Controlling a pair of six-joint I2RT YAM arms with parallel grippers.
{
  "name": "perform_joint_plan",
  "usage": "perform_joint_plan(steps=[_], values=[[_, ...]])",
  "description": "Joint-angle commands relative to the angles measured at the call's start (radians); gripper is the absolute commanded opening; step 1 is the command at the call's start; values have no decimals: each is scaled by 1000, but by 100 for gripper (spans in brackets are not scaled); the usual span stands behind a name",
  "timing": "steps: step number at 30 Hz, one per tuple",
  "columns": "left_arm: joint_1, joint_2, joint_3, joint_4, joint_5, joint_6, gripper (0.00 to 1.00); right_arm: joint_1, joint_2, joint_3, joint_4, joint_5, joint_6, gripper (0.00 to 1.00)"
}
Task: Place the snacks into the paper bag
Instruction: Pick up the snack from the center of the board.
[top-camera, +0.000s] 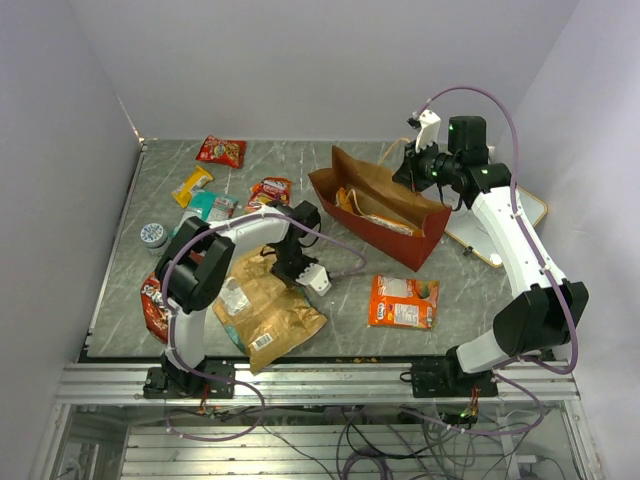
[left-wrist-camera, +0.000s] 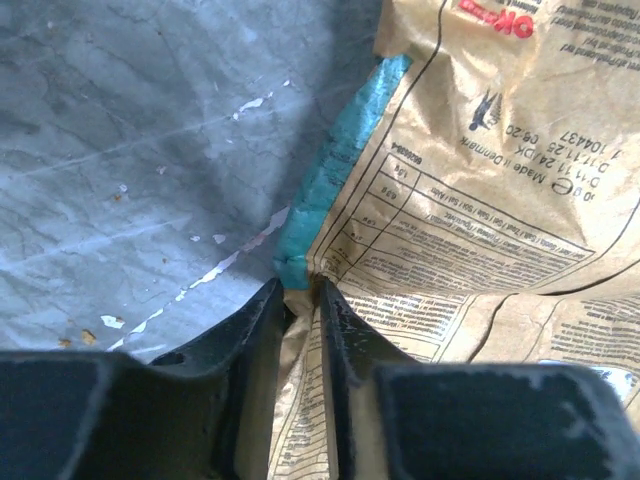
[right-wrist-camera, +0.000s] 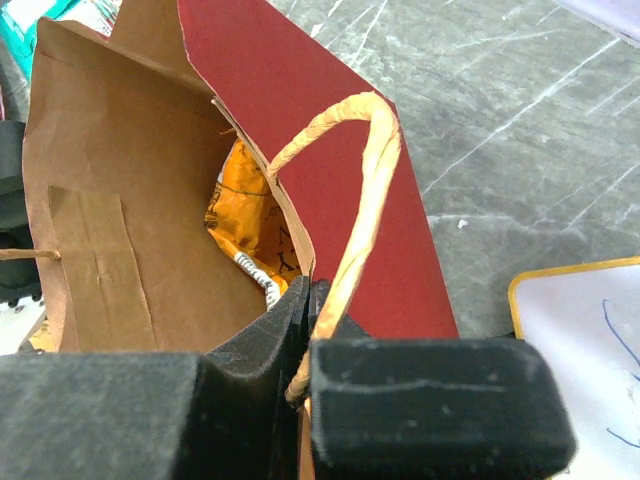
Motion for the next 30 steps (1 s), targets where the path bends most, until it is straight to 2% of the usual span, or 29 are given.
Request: perform_joint_plan(steps=[1, 3, 7, 13, 19, 30], values=[[-14, 21, 49, -97, -11, -17, 23, -8, -12, -7, 14, 5, 6, 0], [-16, 7, 55, -98, -10, -36, 13, -8, -12, -9, 16, 1, 6, 0], [-18, -67, 59, -92, 26, -73, 7, -8, -10, -10, 17, -3, 5, 0], [-18, -219, 62, -118, 138, -102, 7, -8, -14, -14, 26, -1, 3, 0], [-17, -357, 64, -151, 174, -144, 7, -7, -12, -12, 29, -4, 3, 0], [-18, -518, 192, -228, 239, -247, 7, -6, -6, -12, 34, -11, 2, 0]])
